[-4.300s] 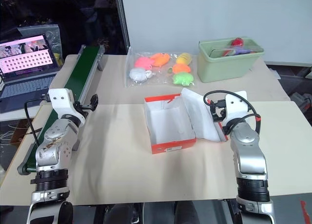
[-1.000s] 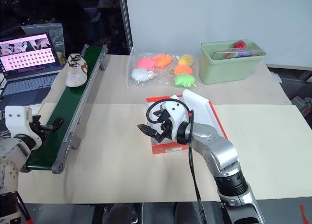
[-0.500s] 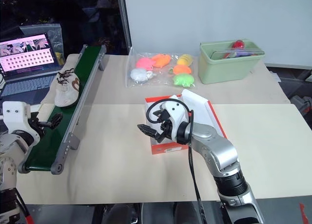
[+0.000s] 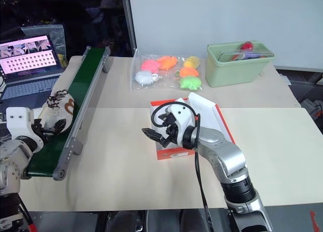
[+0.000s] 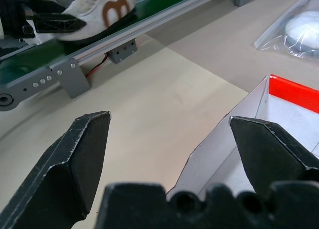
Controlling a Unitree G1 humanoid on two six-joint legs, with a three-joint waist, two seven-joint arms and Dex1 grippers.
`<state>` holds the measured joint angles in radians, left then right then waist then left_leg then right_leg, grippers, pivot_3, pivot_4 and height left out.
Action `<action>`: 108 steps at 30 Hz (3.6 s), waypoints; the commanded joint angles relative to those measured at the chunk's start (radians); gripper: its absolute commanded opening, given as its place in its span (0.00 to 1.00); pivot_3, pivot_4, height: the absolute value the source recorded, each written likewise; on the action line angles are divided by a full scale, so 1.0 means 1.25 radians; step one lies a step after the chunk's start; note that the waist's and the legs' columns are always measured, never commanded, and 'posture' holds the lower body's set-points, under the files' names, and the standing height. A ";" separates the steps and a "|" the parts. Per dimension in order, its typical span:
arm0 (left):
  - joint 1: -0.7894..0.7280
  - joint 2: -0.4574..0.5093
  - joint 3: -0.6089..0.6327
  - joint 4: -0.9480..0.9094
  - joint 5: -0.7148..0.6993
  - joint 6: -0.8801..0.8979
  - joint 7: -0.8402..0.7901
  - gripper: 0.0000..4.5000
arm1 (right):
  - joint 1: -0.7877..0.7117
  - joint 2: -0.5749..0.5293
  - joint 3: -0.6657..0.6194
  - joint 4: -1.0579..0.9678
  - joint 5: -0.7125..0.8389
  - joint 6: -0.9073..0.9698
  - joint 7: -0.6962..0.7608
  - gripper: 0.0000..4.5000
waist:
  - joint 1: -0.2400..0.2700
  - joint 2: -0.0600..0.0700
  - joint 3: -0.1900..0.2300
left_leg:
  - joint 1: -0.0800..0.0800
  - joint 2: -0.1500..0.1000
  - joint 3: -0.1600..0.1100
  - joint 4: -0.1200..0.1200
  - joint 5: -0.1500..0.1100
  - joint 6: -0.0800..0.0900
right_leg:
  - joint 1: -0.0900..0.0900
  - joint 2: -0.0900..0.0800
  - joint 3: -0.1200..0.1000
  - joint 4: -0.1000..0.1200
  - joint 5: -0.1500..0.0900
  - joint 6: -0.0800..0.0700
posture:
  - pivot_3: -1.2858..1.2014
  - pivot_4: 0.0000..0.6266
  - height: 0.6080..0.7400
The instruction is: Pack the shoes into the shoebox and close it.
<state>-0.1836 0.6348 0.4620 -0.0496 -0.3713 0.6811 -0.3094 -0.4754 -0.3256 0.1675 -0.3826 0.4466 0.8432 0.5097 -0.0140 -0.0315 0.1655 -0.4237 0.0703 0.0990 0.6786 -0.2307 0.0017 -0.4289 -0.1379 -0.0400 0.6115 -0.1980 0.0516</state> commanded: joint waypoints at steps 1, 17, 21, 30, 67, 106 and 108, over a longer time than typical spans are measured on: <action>0.026 -0.020 -0.036 -0.019 -0.001 0.049 0.000 1.00 | -0.015 0.003 -0.028 -0.032 0.014 -0.009 -0.004 0.99 | 0.000 0.000 0.000 | 0.000 0.000 0.000 0.000 0.000 0.000 | 0.000 0.000 0.000 0.000 0.000 0.000 | 0.52 0.24 0.92; 0.023 -0.032 -0.029 -0.046 0.000 0.083 0.008 0.49 | -0.014 0.008 -0.033 -0.041 0.020 -0.004 -0.015 1.00 | 0.010 0.006 -0.004 | 0.006 0.000 -0.001 0.000 0.001 -0.001 | 0.005 0.000 0.000 0.002 -0.001 -0.001 | 0.52 0.24 0.92; 0.008 -0.039 -0.035 -0.051 0.016 0.068 0.031 0.49 | -0.017 0.010 -0.034 -0.037 0.021 -0.003 -0.018 1.00 | 0.011 0.006 -0.004 | 0.006 0.000 -0.001 0.000 0.001 -0.001 | 0.005 0.000 0.000 0.002 -0.001 -0.001 | 0.52 0.24 0.92; -0.076 -0.068 -0.088 -0.120 0.105 -0.021 0.121 0.49 | -0.055 0.058 -0.059 0.011 0.021 -0.011 -0.051 1.00 | 0.016 0.005 -0.003 | 0.005 0.000 -0.002 0.000 0.002 -0.002 | 0.004 0.000 -0.001 0.002 -0.001 -0.001 | 0.52 0.24 0.92; -0.172 -0.238 -0.312 -0.367 -0.156 0.021 -0.033 0.49 | -0.333 0.404 -0.424 0.410 0.541 0.222 -0.446 1.00 | -0.006 0.004 -0.003 | -0.001 0.000 -0.006 -0.001 0.001 -0.001 | 0.002 0.002 -0.002 0.001 0.000 -0.001 | 0.52 0.24 0.92; -0.181 -0.227 -0.322 -0.355 -0.117 -0.001 -0.035 0.99 | -0.325 0.404 -0.371 0.361 0.710 0.032 -0.563 0.07 | -0.004 0.004 -0.003 | -0.002 0.000 -0.006 -0.001 0.001 -0.001 | 0.002 0.003 -0.002 0.000 0.000 -0.001 | 0.52 0.24 0.92; -0.182 -0.229 -0.318 -0.358 -0.118 -0.003 -0.032 0.99 | -0.324 0.391 -0.376 0.362 0.695 0.005 -0.574 0.07 | -0.004 0.004 -0.003 | -0.002 0.000 -0.006 -0.001 0.001 -0.001 | 0.002 0.003 -0.002 0.000 0.000 -0.001 | 0.52 0.24 0.92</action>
<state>-0.4058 0.3578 0.0874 -0.4625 -0.4993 0.6894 -0.3261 -0.8346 0.0914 -0.2694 0.1286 1.3070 0.9538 -0.2013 -0.0187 -0.0261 0.1620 -0.4258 0.0704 0.0913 0.6773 -0.2291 0.0006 -0.4259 -0.1348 -0.0427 0.6118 -0.1985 0.0503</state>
